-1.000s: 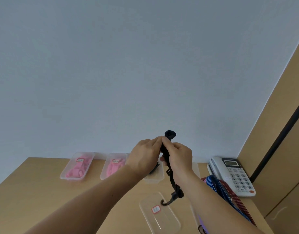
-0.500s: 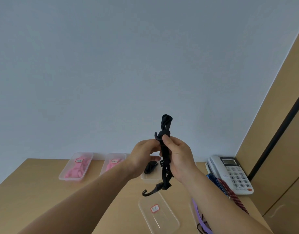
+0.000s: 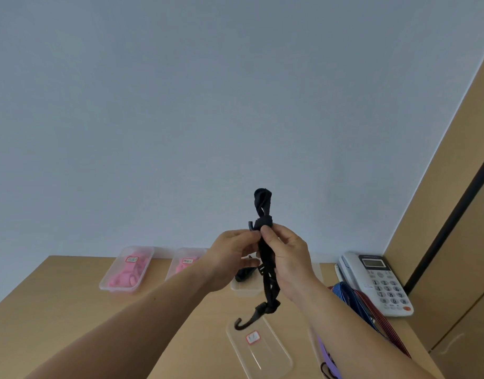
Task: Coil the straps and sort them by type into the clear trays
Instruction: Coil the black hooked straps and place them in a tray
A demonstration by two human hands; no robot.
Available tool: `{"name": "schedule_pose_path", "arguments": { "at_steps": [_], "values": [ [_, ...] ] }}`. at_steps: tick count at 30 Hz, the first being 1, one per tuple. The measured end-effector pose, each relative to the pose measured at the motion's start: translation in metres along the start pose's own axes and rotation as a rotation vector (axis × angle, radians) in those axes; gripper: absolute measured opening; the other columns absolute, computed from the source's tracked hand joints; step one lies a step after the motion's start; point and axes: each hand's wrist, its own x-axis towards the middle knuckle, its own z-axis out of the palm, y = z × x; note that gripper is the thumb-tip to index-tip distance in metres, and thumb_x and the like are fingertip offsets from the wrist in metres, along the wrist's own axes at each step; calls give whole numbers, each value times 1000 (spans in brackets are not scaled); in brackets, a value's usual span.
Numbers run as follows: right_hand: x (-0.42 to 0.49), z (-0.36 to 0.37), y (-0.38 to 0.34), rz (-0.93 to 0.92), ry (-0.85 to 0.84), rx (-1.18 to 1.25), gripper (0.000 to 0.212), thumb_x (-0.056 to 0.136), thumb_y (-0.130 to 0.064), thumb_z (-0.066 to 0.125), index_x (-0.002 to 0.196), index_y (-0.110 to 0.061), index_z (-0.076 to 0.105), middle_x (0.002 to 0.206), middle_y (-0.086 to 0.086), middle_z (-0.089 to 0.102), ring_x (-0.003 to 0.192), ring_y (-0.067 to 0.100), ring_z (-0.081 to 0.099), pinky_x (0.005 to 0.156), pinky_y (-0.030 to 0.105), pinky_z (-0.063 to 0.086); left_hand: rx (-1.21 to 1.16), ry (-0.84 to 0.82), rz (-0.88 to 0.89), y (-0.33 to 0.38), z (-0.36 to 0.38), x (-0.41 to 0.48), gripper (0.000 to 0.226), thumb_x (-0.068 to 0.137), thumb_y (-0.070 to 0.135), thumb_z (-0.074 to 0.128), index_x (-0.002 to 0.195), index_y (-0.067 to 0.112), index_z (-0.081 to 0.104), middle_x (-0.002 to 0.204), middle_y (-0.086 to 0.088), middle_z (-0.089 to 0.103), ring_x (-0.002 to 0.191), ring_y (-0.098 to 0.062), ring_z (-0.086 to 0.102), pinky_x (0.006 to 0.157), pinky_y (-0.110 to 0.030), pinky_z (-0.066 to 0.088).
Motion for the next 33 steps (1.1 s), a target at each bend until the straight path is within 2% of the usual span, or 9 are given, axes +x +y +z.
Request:
{"name": "schedule_pose_path", "arguments": {
  "at_steps": [4,9,13,17,21,25,29,31,33],
  "values": [
    [2,2,2,45,32,-22,11,90,-30,70,96,-27,78,87,6,76,73,19,71,62,26,55,-1,52,57,-1,0,-1,25,101,18,52,114,8,70,91,-14,61,88,-21,61,88,-40,50],
    [8,1,1,50,75,-105,7,88,-26,72,88,-21,77,83,5,76,60,19,67,52,28,52,77,136,109,1,-1,1,24,99,15,54,114,20,73,109,0,75,107,-15,69,82,-30,49],
    [12,1,-6,152,66,-217,28,89,-36,70,100,-10,65,83,8,75,55,24,65,47,27,48,368,233,230,1,-6,5,23,100,19,55,109,29,74,94,5,77,94,-17,68,83,-33,51],
    [14,-5,-20,375,-123,-275,41,91,-45,64,98,-6,69,77,15,73,55,24,62,51,30,48,734,226,468,-8,-19,8,24,100,13,53,114,22,71,87,-9,73,82,-31,65,79,-46,52],
    [17,-14,-25,452,-170,-264,55,86,-55,65,104,-4,66,73,11,69,55,22,59,62,34,46,1148,261,844,-13,-31,9,28,92,3,59,118,5,69,83,-7,71,67,-28,65,55,-42,55],
    [17,-11,-24,489,-144,-18,41,86,-53,66,97,-14,71,73,9,62,50,19,47,54,29,44,1444,253,1024,-20,-42,15,55,66,-15,76,118,1,68,95,-7,73,63,-26,63,45,-31,52],
    [14,-4,-20,490,-84,108,22,91,-34,67,95,-12,68,70,8,63,45,14,43,50,25,43,1502,278,1227,-26,-48,18,63,67,-16,69,125,6,59,107,-11,72,72,-27,68,50,-33,55],
    [13,-2,-18,448,-62,142,15,91,-23,66,96,-9,69,68,6,64,44,12,43,50,26,44,1404,289,1109,-26,-42,16,54,79,-9,59,129,10,62,114,-6,71,77,-24,69,57,-32,57],
    [12,-4,-15,375,-49,153,16,90,-19,66,99,-6,71,70,6,64,44,12,43,54,27,44,1000,247,696,-19,-34,10,54,89,7,54,141,22,52,120,6,67,86,-14,70,72,-29,57]
  ]
}}
